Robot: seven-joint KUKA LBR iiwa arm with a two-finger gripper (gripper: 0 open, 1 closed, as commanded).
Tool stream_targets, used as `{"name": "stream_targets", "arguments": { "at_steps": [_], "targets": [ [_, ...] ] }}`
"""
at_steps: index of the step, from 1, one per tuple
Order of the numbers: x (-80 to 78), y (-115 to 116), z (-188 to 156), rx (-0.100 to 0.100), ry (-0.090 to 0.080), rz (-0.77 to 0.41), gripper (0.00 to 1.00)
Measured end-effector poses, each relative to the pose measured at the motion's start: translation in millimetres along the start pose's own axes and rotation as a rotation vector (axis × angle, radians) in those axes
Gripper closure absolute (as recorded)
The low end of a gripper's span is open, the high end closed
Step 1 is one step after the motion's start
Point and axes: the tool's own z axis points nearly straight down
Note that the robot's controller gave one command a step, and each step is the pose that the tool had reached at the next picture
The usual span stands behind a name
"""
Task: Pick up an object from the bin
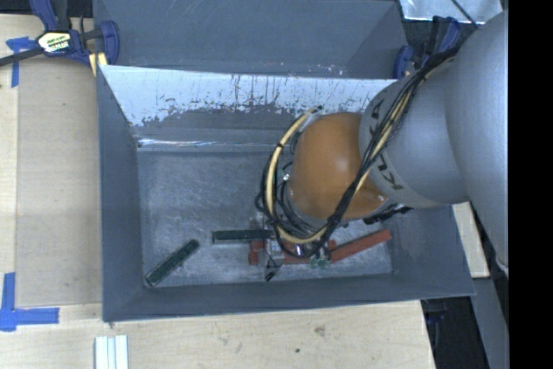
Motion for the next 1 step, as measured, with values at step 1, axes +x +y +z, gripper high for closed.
{"name": "stream_targets", "arguments": {
  "at_steps": [1],
  "targets": [
    [-24.0, 2.1, -137.3, 0.005, -0.007, 0.020, 1.00]
  ]
}}
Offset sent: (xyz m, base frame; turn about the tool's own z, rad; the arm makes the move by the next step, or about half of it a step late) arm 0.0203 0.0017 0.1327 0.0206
